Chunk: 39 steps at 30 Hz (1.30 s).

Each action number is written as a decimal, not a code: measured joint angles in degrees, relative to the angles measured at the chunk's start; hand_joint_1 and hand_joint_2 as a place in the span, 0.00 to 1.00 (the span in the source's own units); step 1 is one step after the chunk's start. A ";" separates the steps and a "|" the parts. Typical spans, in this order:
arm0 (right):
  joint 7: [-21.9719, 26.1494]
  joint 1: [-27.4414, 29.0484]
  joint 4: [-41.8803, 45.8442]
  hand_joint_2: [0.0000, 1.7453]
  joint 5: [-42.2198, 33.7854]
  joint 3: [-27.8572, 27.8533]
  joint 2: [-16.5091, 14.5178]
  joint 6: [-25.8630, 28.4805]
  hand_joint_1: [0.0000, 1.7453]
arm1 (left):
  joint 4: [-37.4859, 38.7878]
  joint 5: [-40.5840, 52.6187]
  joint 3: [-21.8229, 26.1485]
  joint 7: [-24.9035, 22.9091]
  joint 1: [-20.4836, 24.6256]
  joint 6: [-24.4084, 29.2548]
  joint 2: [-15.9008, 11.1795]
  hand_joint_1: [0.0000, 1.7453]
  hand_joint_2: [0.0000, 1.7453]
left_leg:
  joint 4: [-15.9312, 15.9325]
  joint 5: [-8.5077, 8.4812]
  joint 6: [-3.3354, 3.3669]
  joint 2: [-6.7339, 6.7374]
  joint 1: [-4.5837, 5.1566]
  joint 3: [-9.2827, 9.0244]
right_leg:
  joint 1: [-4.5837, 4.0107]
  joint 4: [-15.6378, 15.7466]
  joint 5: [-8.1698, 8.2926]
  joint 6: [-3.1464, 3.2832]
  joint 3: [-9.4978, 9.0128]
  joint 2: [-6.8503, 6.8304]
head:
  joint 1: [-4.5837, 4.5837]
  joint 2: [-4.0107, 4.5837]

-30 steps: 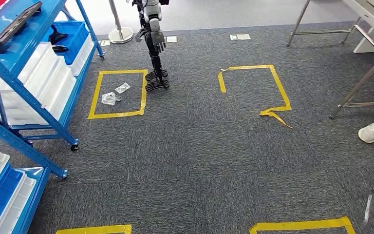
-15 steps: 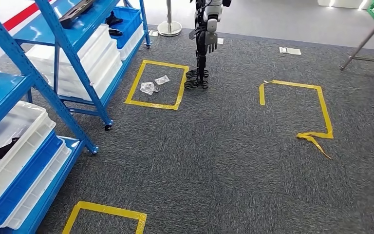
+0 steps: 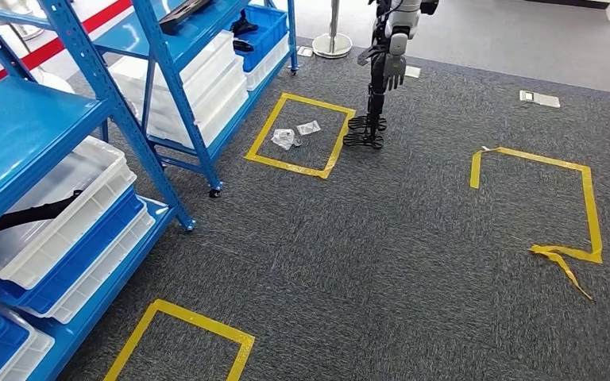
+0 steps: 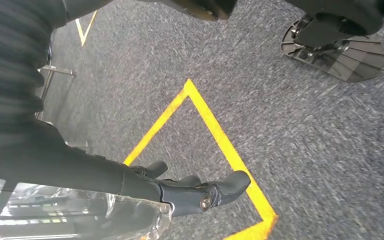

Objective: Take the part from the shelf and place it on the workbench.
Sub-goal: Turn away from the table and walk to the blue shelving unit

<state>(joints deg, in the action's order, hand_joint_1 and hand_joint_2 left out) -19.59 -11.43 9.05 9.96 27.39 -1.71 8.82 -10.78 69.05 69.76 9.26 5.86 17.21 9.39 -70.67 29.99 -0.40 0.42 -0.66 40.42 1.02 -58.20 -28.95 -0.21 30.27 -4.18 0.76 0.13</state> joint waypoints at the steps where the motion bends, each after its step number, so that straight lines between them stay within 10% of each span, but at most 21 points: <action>1: 0.17 0.07 0.00 1.00 -0.29 -0.11 -0.02 0.21 0.00 | -0.01 0.26 -0.03 0.03 0.01 -0.19 -0.01 0.00 0.00 | 3.97 -1.74 0.22 1.19 0.04 -2.27 | -0.03 0.00 -0.12 -0.10 -0.18 -0.62 | 0.03 0.00; 4: 0.67 0.54 0.00 1.00 -1.07 -0.54 -0.02 0.84 0.00 | -0.02 0.93 -0.26 0.15 0.43 -0.54 -0.06 0.00 0.00 | 11.56 -3.67 1.09 4.00 0.76 -6.43 | -0.61 -0.01 -0.67 -0.96 -0.64 -2.38 | -0.06 0.00; 7: 0.97 0.76 0.02 1.00 -1.47 -0.84 -0.03 1.18 0.00 | -0.02 1.19 -0.39 0.23 0.35 -0.60 -0.14 0.00 0.00 | 12.28 -3.79 1.95 2.09 1.03 -6.55 | -0.70 0.06 -1.08 -1.80 -1.28 -3.45 | -0.14 0.00; 11: 1.38 1.28 0.05 1.00 -1.93 -1.20 0.14 1.48 0.00 | -0.02 1.66 -0.67 0.40 0.59 -0.92 -0.10 0.00 0.00 | 13.07 -4.58 3.10 -0.91 0.37 -6.81 | -0.41 -9.92 -5.79 -1.64 3.40 2.65 | -0.63 0.00; 13: 1.59 1.33 0.05 1.00 -2.17 -1.59 0.28 1.56 0.00 | -0.02 1.77 -0.77 0.49 0.64 -1.12 -0.03 0.00 0.00 | 13.02 -4.65 3.16 -2.65 0.36 -6.71 | -0.31 -15.22 -7.16 -1.80 6.16 3.50 | -0.72 0.00; 17: 1.65 1.72 0.03 1.00 -2.29 -1.90 0.53 1.59 0.00 | -0.02 2.02 -0.94 0.50 0.50 -1.25 0.02 0.00 0.00 | 12.60 -4.60 2.51 -6.40 0.13 -6.68 | 0.49 -4.75 -1.68 -3.88 1.96 6.52 | -0.84 0.00; 19: 1.73 2.02 0.01 1.00 -2.37 -1.96 0.55 1.60 0.00 | -0.02 2.09 -1.07 0.49 0.51 -1.26 0.01 0.00 0.00 | 12.32 -4.65 1.68 -7.80 0.20 -6.16 | 0.75 -0.64 -0.17 -3.60 0.43 8.59 | -0.97 0.00; 22: 1.83 2.24 0.01 1.00 -2.42 -2.15 0.39 1.65 0.00 | -0.02 2.13 -1.20 0.49 0.34 -1.24 -0.08 0.00 0.00 | 12.56 -5.00 0.66 -9.22 -0.03 -5.40 | 0.65 -0.48 0.13 -2.28 0.38 7.31 | -0.86 0.00; 26: 1.98 2.38 0.02 1.00 -2.33 -2.28 0.37 1.94 0.00 | -0.02 2.10 -1.39 0.17 0.28 -1.19 -0.13 0.00 0.00 | 4.39 -0.41 -0.04 -2.59 -0.18 -1.63 | 0.63 -0.24 0.14 -0.82 0.16 4.25 | -0.06 0.00; 29: 1.99 3.05 -0.02 1.00 -2.33 -2.31 0.44 1.98 0.00 | -0.02 2.18 -1.59 -0.08 0.35 -1.19 -0.09 0.00 0.00 | -4.20 2.50 -0.52 -0.59 -0.29 2.30 | 0.19 -0.25 -0.21 -0.22 0.10 1.23 | 0.17 0.00; 35: 2.00 2.86 -0.02 1.00 -2.44 -2.35 0.40 2.01 0.00 | -0.02 2.80 -1.74 -0.51 0.69 -1.19 -0.11 0.00 0.00 | 11.31 -2.99 1.16 5.10 0.97 -6.43 | -0.72 -0.26 -1.04 -0.93 -0.85 -2.89 | 0.12 0.00; 37: 2.04 2.75 0.00 1.00 -2.51 -2.36 0.40 2.06 0.00 | -0.02 2.91 -1.76 -0.52 0.72 -1.17 -0.14 0.00 0.00 | 11.77 -3.06 1.81 3.59 1.14 -6.56 | -0.87 -0.04 -1.27 -1.49 -1.28 -4.12 | 0.11 0.00; 39: 2.13 2.58 0.03 1.00 -2.51 -2.36 0.43 2.10 0.00 | -0.02 2.95 -1.76 -0.55 0.49 -1.12 -0.12 0.00 0.00 | 12.49 -3.52 2.50 2.11 0.80 -7.17 | -0.69 -1.23 -2.18 -1.92 -1.03 -1.73 | 0.03 0.00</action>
<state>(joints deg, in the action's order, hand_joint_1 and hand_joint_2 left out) -17.46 -8.85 9.08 7.45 25.03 -1.28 10.92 -10.80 72.00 68.00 8.70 6.35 16.09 9.27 -58.18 26.48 2.10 2.54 0.14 33.25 0.33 -59.43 -31.13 -2.13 29.24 -5.91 0.80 0.13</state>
